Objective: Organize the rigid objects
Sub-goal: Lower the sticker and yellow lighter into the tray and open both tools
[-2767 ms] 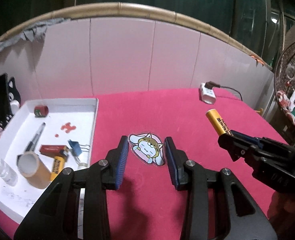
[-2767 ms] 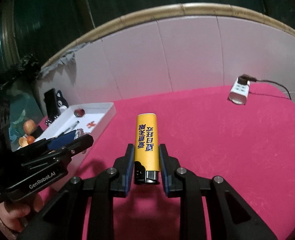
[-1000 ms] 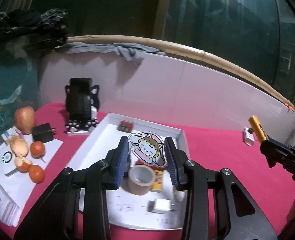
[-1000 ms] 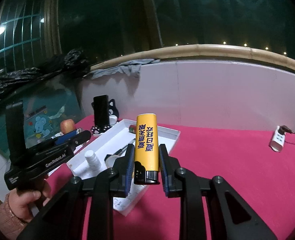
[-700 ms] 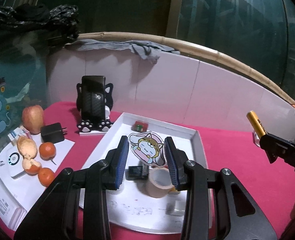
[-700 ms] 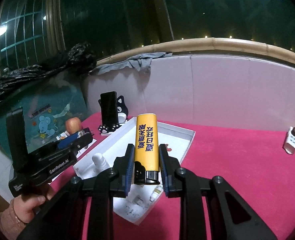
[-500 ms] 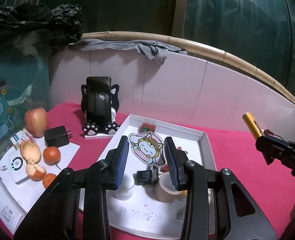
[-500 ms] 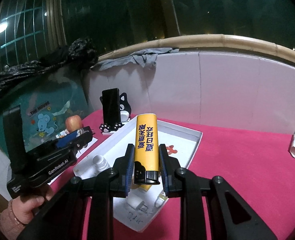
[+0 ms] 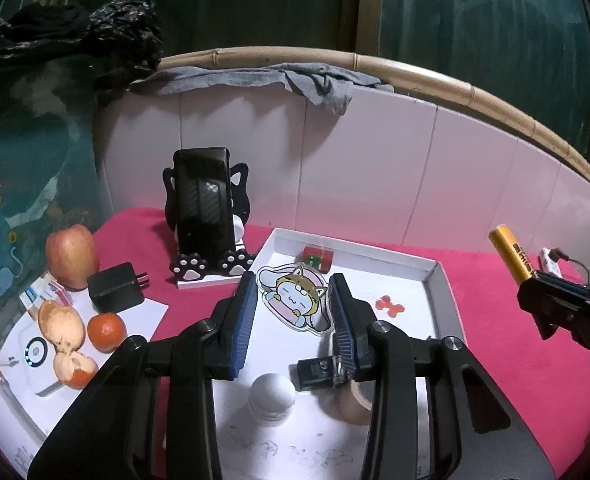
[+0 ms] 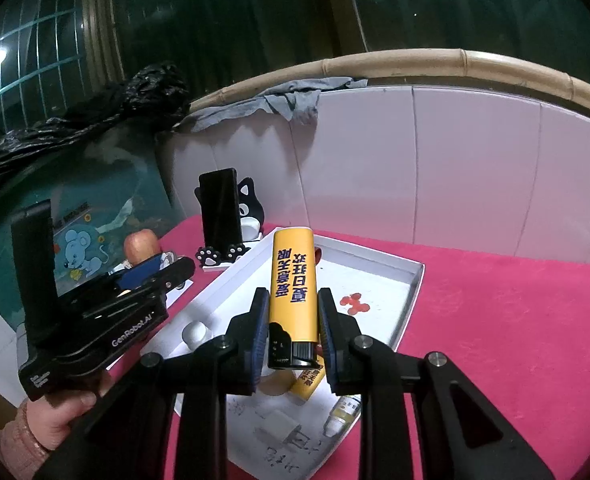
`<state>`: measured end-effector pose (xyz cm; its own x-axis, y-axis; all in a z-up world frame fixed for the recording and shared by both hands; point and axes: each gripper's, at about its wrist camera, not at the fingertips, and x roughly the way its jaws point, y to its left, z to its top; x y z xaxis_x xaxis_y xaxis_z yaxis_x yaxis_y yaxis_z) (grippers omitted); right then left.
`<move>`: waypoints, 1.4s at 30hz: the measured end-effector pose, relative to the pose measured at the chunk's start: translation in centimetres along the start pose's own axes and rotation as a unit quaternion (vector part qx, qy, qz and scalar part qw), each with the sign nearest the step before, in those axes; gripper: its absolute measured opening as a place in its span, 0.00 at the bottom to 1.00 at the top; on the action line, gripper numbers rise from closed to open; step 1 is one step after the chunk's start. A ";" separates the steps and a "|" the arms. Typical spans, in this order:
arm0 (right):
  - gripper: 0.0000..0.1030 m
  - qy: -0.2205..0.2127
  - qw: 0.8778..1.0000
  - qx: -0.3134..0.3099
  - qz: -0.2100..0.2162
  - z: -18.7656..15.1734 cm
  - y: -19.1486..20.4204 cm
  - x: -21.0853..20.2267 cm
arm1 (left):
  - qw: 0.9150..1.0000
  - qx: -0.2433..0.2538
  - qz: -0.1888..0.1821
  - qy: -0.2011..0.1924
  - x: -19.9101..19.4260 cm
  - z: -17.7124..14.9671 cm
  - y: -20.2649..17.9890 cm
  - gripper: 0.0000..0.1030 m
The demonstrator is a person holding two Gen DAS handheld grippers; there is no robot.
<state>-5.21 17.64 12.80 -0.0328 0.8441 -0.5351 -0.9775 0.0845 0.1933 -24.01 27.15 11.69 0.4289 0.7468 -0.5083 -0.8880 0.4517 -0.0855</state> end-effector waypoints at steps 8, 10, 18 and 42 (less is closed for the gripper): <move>0.22 0.008 1.000 0.027 -0.002 -0.3 -0.8 1.4 | 1.000 0.021 0.008 0.011 1.6 0.7 0.2 0.35; 0.22 0.010 0.999 0.034 -0.005 -0.3 -1.1 1.8 | 0.999 0.031 0.010 0.017 2.2 0.8 0.2 0.35; 0.22 0.034 0.998 0.057 -0.008 -0.6 -2.3 4.5 | 0.998 0.046 0.008 0.043 4.3 0.8 -0.1 0.35; 0.23 0.086 0.994 0.074 -0.002 -2.2 -2.8 9.7 | 0.993 0.065 -0.007 0.102 8.9 -1.0 -2.7 0.35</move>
<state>-3.23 24.45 5.27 -0.0758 0.7412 -0.6670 -0.9370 0.1758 0.3018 -17.99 32.08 6.51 0.3870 0.6309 -0.6724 -0.8474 0.5308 0.0103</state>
